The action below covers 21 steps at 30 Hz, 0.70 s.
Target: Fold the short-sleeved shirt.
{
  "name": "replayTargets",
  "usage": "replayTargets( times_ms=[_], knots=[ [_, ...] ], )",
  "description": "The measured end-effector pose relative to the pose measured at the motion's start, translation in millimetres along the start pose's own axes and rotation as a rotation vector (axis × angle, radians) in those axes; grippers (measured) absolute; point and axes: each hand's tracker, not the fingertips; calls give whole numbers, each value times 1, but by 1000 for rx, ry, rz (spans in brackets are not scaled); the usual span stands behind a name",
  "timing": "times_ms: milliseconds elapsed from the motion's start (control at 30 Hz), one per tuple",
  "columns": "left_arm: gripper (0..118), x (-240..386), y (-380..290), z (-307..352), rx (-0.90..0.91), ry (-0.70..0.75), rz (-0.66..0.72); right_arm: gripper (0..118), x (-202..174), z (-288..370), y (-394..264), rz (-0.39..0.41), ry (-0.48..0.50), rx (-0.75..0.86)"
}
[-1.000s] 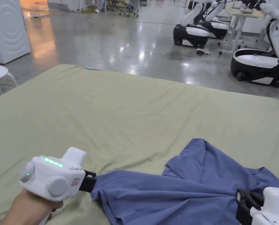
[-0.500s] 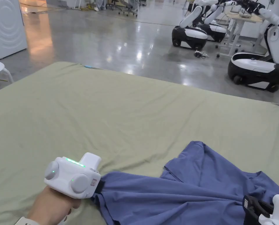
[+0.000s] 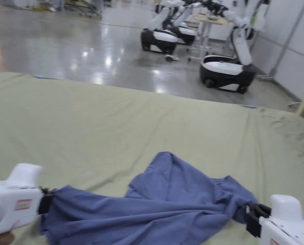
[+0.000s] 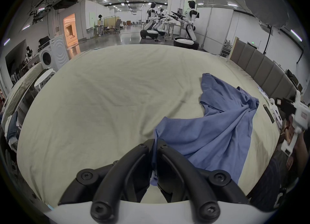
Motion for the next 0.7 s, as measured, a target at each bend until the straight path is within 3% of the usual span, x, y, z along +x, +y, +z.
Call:
replayTargets(
  times_ms=[167,300,400,467,567,667,700],
  knots=[
    [5,-2,0,-13,24,-7,19,5,63,-77,39,22,-76,-121],
    [5,-9,-4,-19,40,-33,47,114,87,-150,68,43,-42,-215],
    [5,-12,-7,-23,40,-18,52,117,96,-207,71,-4,-18,-333],
    [5,-12,-4,-18,35,-4,59,117,99,-237,61,10,-76,-369],
    [5,-13,-5,-17,2,-4,56,115,100,-252,38,-26,-67,-483],
    [5,-14,-6,-20,-14,12,54,96,102,-251,17,-38,-86,-524],
    [5,-14,-6,-22,-17,14,52,89,103,-243,17,-107,-76,-473]
  ],
)
